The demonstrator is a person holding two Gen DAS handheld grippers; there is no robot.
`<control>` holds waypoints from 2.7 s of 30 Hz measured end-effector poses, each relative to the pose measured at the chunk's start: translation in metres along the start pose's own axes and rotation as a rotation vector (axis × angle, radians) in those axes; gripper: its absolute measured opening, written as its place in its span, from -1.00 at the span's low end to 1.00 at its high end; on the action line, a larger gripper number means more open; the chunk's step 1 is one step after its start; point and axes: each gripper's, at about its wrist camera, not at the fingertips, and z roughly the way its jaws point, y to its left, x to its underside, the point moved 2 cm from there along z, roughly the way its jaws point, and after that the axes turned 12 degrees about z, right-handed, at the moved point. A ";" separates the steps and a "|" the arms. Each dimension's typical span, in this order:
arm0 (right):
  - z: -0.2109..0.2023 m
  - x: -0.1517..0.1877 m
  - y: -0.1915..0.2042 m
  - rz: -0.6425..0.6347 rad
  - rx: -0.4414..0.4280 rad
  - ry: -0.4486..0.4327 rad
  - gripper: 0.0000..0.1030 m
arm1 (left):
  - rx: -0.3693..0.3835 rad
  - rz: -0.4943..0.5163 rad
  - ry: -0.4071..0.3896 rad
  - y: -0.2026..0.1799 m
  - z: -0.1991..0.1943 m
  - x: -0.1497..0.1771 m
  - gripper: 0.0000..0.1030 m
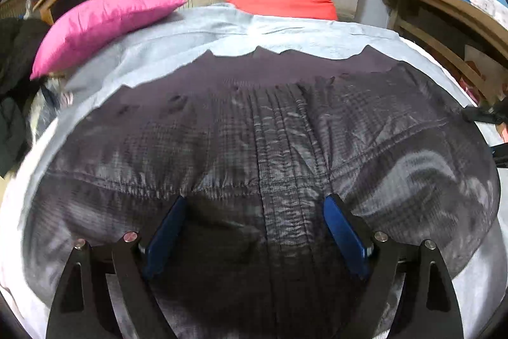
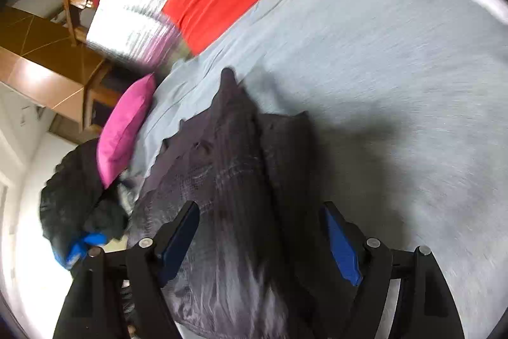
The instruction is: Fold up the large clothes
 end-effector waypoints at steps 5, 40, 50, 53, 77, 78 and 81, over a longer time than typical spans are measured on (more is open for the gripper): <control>0.030 -0.007 0.003 -0.045 0.059 0.084 0.10 | -0.008 0.018 -0.003 -0.003 0.002 0.001 0.75; 0.031 0.059 0.078 -0.249 0.240 -0.047 0.14 | -0.003 -0.321 -0.005 0.140 -0.051 0.077 0.75; 0.021 0.095 0.137 -0.348 0.179 -0.067 0.14 | -0.005 -0.313 -0.010 0.141 -0.053 0.079 0.75; 0.035 0.119 0.155 -0.400 0.141 -0.032 0.14 | -0.002 -0.316 -0.010 0.143 -0.054 0.078 0.75; -0.018 0.019 0.044 -0.185 0.199 -0.059 0.64 | 0.443 -0.499 0.106 0.253 0.020 0.072 0.88; -0.010 0.013 0.030 -0.137 0.181 -0.018 0.64 | 0.473 -0.479 0.127 0.245 0.026 0.072 0.88; 0.017 0.018 0.018 -0.094 0.095 0.129 0.65 | 0.487 -0.385 0.131 0.224 0.034 0.065 0.88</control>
